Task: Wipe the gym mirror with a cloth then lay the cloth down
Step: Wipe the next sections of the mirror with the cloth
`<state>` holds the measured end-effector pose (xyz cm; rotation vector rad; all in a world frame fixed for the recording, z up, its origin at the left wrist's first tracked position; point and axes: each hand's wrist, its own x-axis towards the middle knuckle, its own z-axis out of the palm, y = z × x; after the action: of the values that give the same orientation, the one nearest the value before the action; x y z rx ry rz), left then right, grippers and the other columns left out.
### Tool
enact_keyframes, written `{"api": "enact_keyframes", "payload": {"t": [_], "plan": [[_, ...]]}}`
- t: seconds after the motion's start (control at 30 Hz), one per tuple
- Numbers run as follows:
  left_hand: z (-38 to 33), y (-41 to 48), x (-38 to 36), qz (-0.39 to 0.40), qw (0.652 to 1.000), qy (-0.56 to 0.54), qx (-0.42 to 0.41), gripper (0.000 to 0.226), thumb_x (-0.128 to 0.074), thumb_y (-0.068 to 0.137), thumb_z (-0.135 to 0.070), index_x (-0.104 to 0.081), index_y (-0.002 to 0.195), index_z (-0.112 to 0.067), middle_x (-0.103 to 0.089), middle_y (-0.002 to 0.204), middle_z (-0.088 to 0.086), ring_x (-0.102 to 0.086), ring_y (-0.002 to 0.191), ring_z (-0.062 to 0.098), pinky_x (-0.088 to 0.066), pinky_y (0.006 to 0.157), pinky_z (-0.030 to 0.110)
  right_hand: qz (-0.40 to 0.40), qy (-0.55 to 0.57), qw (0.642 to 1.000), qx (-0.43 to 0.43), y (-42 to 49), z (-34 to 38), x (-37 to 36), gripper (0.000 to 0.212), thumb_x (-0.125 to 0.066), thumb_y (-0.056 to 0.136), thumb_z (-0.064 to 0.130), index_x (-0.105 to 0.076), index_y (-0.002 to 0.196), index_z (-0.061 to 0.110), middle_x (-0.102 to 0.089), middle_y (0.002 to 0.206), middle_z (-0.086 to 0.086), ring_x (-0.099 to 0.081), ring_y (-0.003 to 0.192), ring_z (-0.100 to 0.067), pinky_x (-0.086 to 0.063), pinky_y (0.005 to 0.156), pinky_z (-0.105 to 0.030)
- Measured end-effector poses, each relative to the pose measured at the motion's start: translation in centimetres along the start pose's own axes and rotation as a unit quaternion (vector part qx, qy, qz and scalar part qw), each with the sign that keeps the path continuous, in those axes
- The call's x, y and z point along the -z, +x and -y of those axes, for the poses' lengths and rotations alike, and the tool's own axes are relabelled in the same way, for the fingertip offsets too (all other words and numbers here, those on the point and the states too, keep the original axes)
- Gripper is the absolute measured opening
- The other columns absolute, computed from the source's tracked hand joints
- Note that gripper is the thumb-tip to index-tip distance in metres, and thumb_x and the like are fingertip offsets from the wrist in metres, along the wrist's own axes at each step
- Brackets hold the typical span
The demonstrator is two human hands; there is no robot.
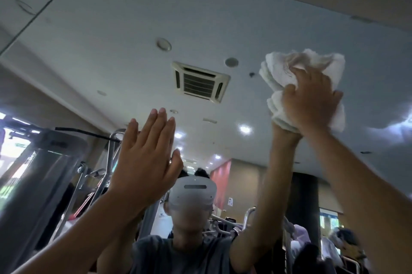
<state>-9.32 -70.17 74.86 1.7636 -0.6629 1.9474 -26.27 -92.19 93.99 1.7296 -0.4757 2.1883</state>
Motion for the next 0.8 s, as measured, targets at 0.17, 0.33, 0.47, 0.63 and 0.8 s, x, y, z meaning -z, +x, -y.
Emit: {"api": "enact_keyframes", "payload": {"t": [0.17,0.33,0.47,0.63,0.8], "plan": [[-0.6,-0.1,0.6,0.007,0.999,-0.020,-0.039,0.060,-0.036,0.094,-0.037,-0.049,0.145,-0.008,-0.044,0.154,0.013,-0.038,0.144,0.026,-0.025,0.117,0.047,0.050,0.031,0.961,0.271,-7.2,2.3,0.9,0.056,-0.036,0.084,0.038,-0.053,0.137,0.032,-0.047,0.149,-0.001,-0.046,0.132,-0.024,-0.034,0.095,-0.048],[-3.5,-1.3,-0.5,0.041,0.997,-0.002,0.066,0.071,-0.043,0.090,-0.043,-0.041,0.152,-0.009,-0.035,0.160,0.012,-0.027,0.150,0.030,-0.024,0.119,0.056,0.141,0.052,0.842,0.519,-4.6,-8.8,2.5,0.059,-0.045,0.084,0.038,-0.053,0.142,0.032,-0.048,0.151,-0.002,-0.049,0.133,-0.025,-0.044,0.097,-0.048],[-9.3,-0.8,-0.7,0.055,0.993,0.014,0.104,0.075,-0.042,0.089,-0.050,-0.038,0.152,-0.008,-0.032,0.159,0.019,-0.024,0.150,0.038,-0.018,0.119,0.062,0.069,0.038,0.993,0.083,0.6,-16.3,2.5,0.064,-0.030,0.080,0.041,-0.051,0.140,0.033,-0.046,0.150,0.001,-0.044,0.131,-0.029,-0.039,0.099,-0.051],[-20.8,1.1,-0.2,0.031,0.999,-0.025,0.026,0.066,-0.036,0.090,-0.046,-0.051,0.141,-0.005,-0.045,0.150,0.025,-0.041,0.141,0.040,-0.017,0.118,0.055,0.047,-0.004,0.978,0.201,-2.6,-15.8,2.2,0.060,-0.034,0.080,0.037,-0.051,0.137,0.035,-0.047,0.148,-0.001,-0.051,0.120,-0.030,-0.037,0.086,-0.047],[-28.4,1.4,-0.6,0.061,0.997,-0.056,0.002,0.067,-0.041,0.085,-0.046,-0.057,0.137,-0.007,-0.049,0.147,0.023,-0.045,0.139,0.037,-0.012,0.117,0.048,0.157,-0.023,0.856,0.493,-1.6,-27.1,4.5,0.065,-0.042,0.081,0.039,-0.042,0.146,0.040,-0.042,0.155,0.001,-0.046,0.134,-0.024,-0.039,0.090,-0.043]]}}
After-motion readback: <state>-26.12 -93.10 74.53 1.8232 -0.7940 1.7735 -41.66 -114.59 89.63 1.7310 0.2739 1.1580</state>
